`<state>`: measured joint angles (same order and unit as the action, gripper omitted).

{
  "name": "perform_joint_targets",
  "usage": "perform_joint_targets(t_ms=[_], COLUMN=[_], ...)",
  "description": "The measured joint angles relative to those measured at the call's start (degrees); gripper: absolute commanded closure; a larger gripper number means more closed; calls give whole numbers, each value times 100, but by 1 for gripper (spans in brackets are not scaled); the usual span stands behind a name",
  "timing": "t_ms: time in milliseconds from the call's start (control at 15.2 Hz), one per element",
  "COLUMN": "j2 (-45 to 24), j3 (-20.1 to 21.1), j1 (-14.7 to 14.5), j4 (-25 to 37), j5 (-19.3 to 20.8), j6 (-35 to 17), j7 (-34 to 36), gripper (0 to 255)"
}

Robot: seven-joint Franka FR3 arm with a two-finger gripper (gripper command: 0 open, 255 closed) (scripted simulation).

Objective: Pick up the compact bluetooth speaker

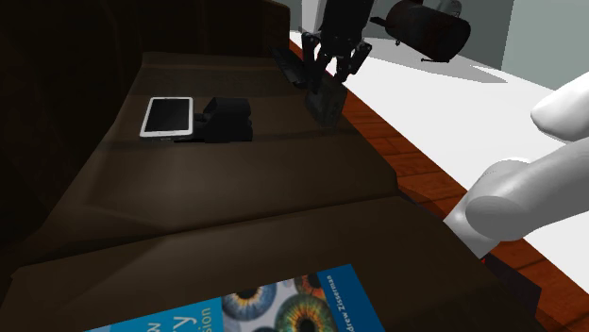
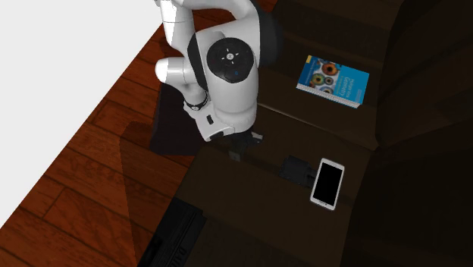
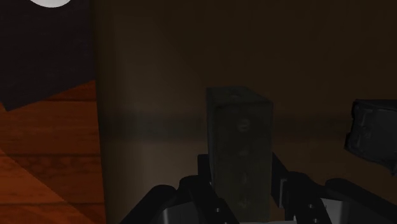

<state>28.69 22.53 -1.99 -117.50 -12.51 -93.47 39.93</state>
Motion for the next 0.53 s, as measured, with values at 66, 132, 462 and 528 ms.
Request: perform_joint_targets(t_ms=[66,132,462,528], j2=[-2,-9,-132,-150], j3=[-7,-17,-31,-33], j1=[1,5,32,36], j4=[69,149,641,701], j5=[4,12,59,65], j6=[68,140,510,551], j7=[7,11,71,76], gripper=[255,255,255,255])
